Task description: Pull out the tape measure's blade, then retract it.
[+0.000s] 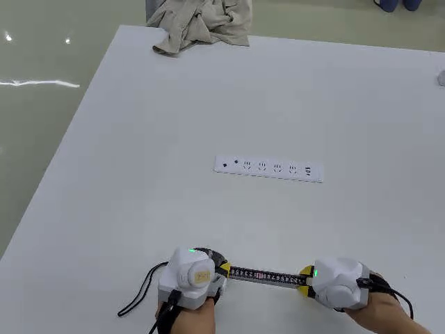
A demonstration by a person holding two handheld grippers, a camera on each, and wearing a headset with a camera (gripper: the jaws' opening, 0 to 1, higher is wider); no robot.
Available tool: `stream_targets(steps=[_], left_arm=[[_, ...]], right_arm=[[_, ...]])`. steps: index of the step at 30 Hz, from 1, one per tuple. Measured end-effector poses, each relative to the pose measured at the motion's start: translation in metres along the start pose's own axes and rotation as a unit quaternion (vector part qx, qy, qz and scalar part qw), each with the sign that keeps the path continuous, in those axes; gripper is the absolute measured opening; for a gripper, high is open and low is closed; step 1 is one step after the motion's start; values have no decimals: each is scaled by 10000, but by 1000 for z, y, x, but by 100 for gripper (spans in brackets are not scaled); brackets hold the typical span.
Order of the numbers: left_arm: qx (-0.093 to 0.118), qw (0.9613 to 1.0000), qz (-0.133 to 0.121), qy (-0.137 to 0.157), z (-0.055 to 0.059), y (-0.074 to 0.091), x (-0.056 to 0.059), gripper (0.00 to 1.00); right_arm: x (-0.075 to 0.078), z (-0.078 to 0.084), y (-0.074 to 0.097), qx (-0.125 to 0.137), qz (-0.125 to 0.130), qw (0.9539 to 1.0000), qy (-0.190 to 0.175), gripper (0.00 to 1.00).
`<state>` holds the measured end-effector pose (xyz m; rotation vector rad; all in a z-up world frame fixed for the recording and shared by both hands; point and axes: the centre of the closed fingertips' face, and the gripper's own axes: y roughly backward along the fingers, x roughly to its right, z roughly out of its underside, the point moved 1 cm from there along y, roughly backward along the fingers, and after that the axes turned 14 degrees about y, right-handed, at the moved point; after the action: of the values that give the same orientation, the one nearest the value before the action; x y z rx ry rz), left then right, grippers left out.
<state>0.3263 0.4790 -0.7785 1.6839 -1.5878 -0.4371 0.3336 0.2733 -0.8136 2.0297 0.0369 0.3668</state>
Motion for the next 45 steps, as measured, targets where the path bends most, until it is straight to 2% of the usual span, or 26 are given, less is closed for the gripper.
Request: stream_targets(steps=[45], left_arm=[[-22,10000,8,-39,-1,0,0,56]], right_arm=[[5,-49,-28,290,-150,9994,-74,13]])
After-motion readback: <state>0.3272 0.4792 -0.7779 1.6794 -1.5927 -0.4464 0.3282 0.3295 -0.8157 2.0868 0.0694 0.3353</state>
